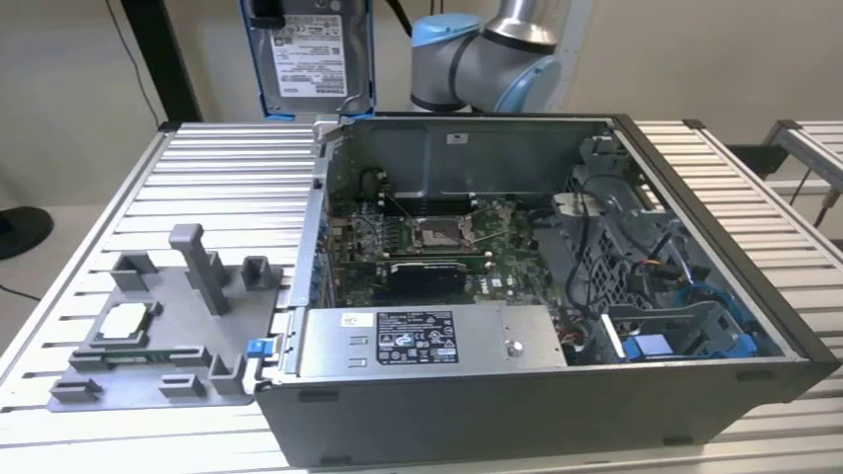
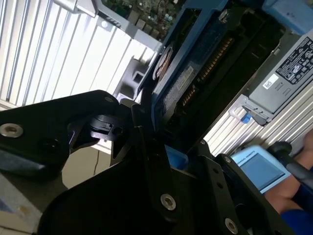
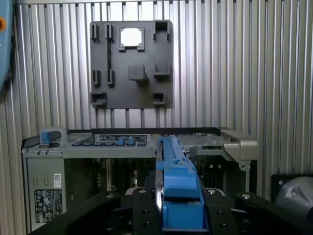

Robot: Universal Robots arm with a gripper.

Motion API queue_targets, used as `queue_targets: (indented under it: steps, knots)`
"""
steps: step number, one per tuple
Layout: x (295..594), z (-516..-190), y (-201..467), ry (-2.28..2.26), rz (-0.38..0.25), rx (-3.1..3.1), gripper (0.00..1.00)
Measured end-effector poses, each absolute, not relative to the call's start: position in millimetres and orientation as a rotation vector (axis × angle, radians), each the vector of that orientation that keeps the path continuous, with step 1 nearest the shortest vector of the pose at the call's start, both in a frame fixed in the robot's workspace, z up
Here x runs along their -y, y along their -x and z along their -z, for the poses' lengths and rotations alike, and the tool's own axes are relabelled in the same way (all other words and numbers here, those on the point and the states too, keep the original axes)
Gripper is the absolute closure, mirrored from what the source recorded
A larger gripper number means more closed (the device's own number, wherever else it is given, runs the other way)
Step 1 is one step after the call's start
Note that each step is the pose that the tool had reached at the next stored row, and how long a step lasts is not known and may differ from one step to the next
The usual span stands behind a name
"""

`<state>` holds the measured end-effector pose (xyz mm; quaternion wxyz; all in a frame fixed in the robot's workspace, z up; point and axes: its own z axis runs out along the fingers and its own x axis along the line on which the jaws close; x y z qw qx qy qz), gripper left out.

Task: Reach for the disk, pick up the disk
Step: 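Pick up the disk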

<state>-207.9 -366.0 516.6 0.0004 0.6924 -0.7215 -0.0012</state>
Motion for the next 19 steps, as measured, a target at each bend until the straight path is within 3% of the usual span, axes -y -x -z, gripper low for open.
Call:
queue_targets:
  steps: [19]
  knots:
    - [366.0, -516.6, 136.1, -2.175, 0.004, 2.266, 1.00]
